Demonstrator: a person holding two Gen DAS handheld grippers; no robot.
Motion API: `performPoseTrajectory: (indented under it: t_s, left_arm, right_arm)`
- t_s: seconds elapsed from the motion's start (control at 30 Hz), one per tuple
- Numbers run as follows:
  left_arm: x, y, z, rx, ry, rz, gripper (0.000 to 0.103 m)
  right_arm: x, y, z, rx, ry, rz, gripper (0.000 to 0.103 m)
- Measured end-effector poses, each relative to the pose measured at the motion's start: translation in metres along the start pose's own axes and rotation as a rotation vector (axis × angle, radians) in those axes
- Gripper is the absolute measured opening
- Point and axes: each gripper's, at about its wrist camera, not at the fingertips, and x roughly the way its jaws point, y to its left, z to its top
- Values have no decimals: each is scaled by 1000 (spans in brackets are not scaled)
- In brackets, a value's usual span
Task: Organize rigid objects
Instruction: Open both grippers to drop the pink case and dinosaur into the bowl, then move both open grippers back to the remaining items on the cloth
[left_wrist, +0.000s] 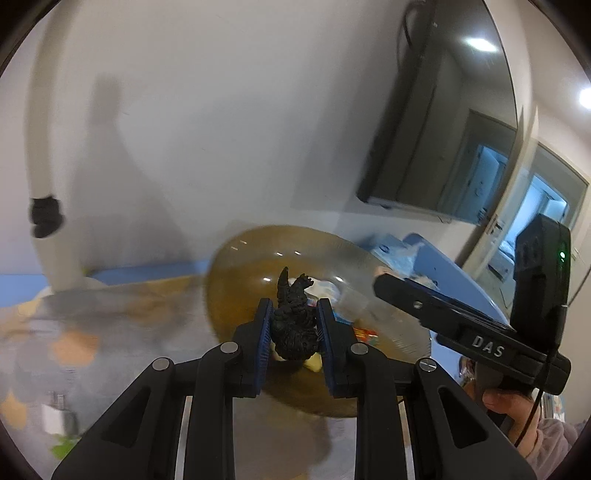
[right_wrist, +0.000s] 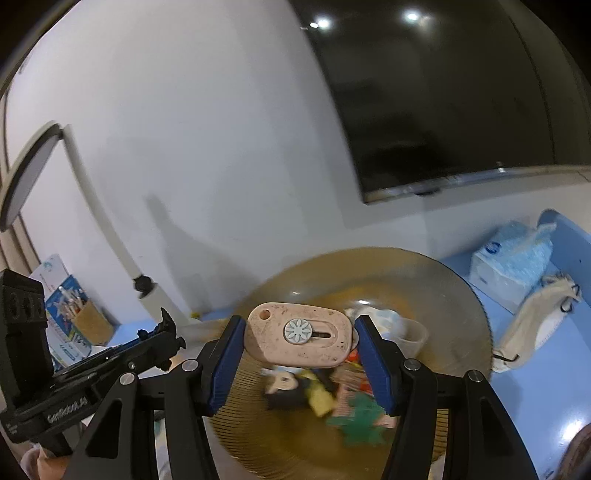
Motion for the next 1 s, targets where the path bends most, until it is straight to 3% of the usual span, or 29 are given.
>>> performPoseTrajectory:
  t_s: [0.13,0.17,0.23,0.27,0.3,0.4,0.47,0.63,0.77,1.0]
  left_arm:
    - [18,-14,-6,38,47,-56,21]
    - [19,-16,-7,44,55,-62,27]
    - [25,-19,-10,42,84,-68,71]
    - [29,-18,-12,31,109,-79,100]
    - [34,-17,-14,20,133,-98,103]
    - [38,-17,-19,39,125,-31,102]
    - [40,-16,-21,50,132,-12,102]
    - [33,-9,-20,46,129,23,102]
    - [12,6,-13,19,117,49,102]
    - [-33,47,-3,-24,71,131,102]
  right_arm:
    - [7,-19,-1,35,32,-1,59]
    - [9,-23,-2,49,41,13,59]
    - [10,-31,-5,94,64,53,70]
    - [12,-36,-6,131,76,84,90]
    - [13,-40,-6,160,87,108,103]
    - [15,-49,-8,248,122,188,103]
    - [14,-46,-9,254,122,192,103]
    - [13,-30,-11,203,136,168,103]
    - [17,-11,-14,187,177,193,103]
    - [13,39,-11,88,170,205,103]
